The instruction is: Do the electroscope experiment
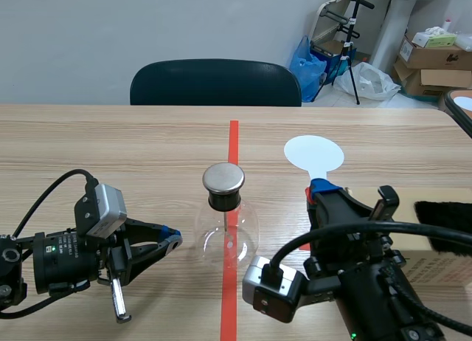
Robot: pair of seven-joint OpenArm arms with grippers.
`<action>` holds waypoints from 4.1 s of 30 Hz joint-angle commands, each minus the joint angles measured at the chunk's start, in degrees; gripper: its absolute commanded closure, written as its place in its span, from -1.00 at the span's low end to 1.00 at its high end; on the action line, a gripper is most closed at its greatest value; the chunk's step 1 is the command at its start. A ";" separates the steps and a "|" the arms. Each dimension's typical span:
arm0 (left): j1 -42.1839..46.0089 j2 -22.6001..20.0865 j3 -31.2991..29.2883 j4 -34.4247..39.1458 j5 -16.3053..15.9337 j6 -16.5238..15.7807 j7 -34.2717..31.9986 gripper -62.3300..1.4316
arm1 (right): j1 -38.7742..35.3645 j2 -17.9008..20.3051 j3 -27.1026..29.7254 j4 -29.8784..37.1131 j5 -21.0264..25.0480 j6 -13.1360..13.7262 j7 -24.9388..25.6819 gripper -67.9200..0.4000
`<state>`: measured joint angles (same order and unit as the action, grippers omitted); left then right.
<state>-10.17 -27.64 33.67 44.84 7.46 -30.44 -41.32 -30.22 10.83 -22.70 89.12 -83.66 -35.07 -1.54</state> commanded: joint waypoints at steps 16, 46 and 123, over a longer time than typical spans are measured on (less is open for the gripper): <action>0.02 0.15 -0.20 1.18 -0.79 -0.11 -0.61 0.86 | 0.55 0.28 -0.09 0.39 -0.04 -0.42 -0.24 0.94; 0.02 0.15 -0.20 1.18 -0.79 -0.11 -0.61 0.86 | 0.55 0.28 -0.11 0.39 -0.04 -0.42 10.86 0.94; 0.02 0.15 -0.20 1.18 -0.79 -0.11 -0.61 0.86 | 0.55 0.26 -0.09 0.39 -0.04 -0.42 -7.10 0.94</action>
<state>-10.17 -27.64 33.67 44.84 7.46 -30.44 -41.32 -30.20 10.81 -22.74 89.12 -83.66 -35.07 -8.12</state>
